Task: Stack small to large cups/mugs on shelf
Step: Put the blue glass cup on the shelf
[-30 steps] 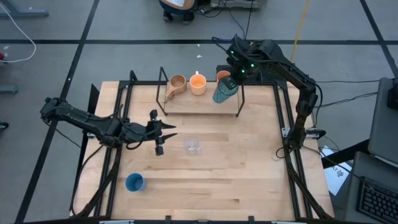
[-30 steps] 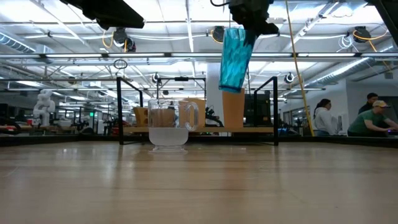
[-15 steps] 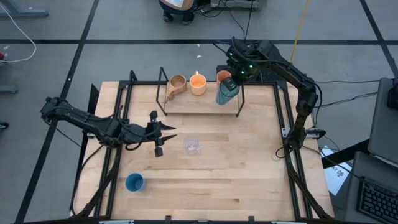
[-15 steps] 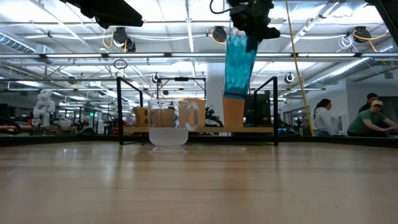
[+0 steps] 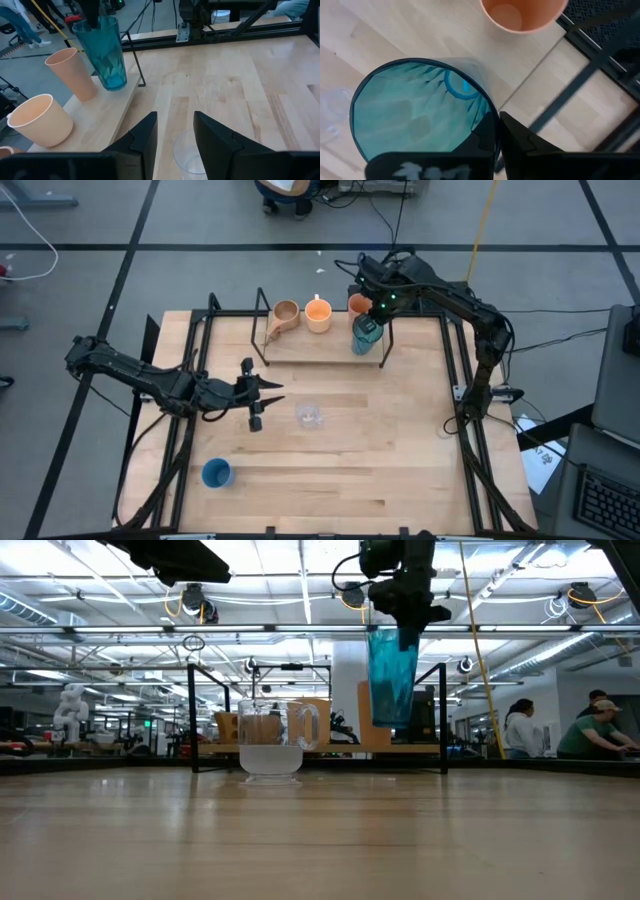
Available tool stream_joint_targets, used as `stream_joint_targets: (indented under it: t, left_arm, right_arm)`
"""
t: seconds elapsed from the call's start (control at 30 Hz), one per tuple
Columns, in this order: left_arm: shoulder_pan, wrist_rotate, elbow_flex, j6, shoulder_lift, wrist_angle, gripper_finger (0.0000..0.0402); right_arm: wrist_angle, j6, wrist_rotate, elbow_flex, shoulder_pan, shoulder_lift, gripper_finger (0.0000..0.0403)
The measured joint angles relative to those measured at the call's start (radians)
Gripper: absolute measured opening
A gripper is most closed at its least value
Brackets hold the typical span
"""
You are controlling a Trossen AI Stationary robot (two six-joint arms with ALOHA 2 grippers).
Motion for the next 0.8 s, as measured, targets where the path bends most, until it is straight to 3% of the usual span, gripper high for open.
stream_joint_targets:
  t: [0.8]
  left_arm:
    - [0.000, 0.000, 0.000, 0.000, 0.000, 0.000, 0.0129]
  right_arm:
    - [0.091, -0.037, -0.002, -0.097, -0.015, 0.000, 0.0017]
